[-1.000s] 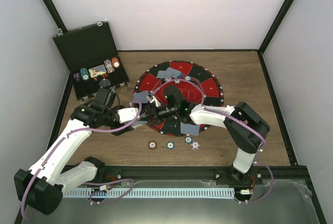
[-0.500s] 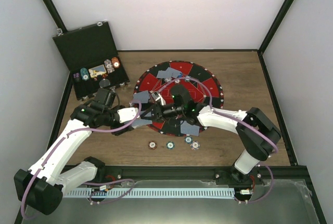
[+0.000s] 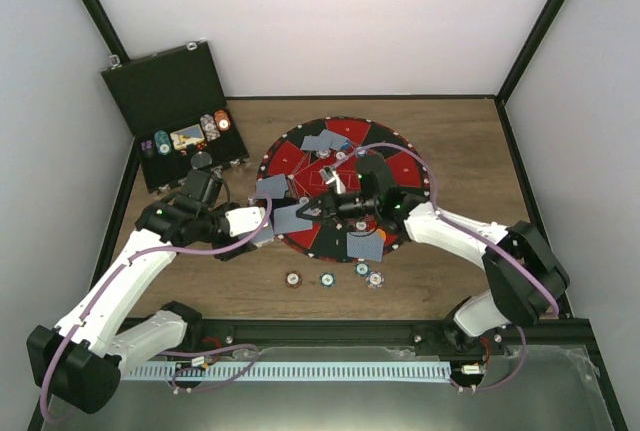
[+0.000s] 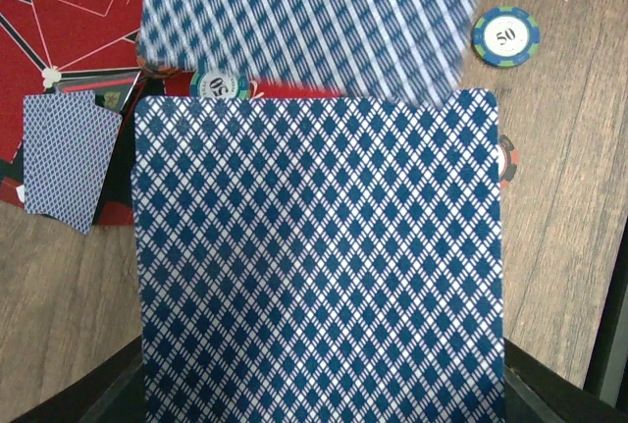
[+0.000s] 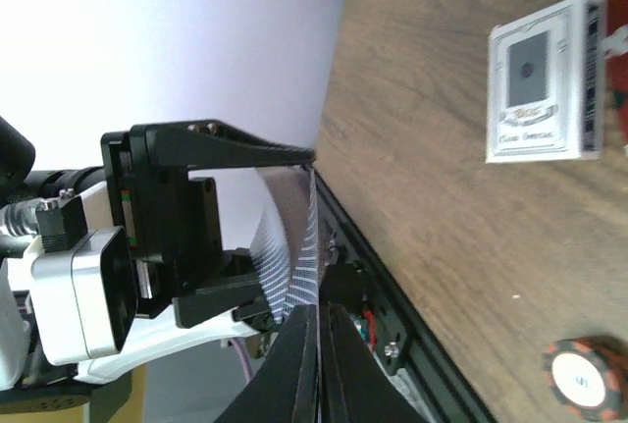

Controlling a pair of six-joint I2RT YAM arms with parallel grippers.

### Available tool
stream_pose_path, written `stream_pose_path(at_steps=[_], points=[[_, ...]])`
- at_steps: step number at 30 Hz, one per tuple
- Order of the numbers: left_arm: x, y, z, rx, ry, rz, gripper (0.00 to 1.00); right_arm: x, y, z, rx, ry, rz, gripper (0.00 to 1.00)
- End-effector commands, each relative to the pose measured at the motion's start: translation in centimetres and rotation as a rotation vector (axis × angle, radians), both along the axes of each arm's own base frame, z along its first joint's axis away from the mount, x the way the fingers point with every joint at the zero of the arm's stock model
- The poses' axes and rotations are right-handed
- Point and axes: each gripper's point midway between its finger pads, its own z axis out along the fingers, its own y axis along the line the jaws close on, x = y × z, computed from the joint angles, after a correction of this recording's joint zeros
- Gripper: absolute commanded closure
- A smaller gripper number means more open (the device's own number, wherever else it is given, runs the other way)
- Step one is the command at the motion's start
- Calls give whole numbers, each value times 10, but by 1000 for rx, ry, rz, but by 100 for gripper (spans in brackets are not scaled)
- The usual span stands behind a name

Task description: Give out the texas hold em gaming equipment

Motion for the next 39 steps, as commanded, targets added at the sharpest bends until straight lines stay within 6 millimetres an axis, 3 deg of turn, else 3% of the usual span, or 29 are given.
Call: stream_pose_path(at_steps=[1,5,13,19,23,26,31,39], points=[[2,-1,2,-3,-26,-10,83,18,-26,7,-36,-57,-19,99],[6,3,-5,18,-22,14,83,62,-52,-4,-199,-143,-99,99],[10,19,-32,101,17,92,84,163,-87,-15,-674,-505,-280,99],[12,34,-36,123,22,141,84,202,-81,1,-1019,-950,-334,99],[15,42,-36,123,28,177,84,200,-62,2,-1206,-1346,-283,99],[12,43,-36,117,26,180,84,192,-46,-5,-1244,-1516,-234,99],[13,43,-33,107,17,185,85,188,-29,-37,-1337,-1638,-96,99],[11,41,-30,81,7,189,84,194,-25,-94,-1444,-1641,58,99]])
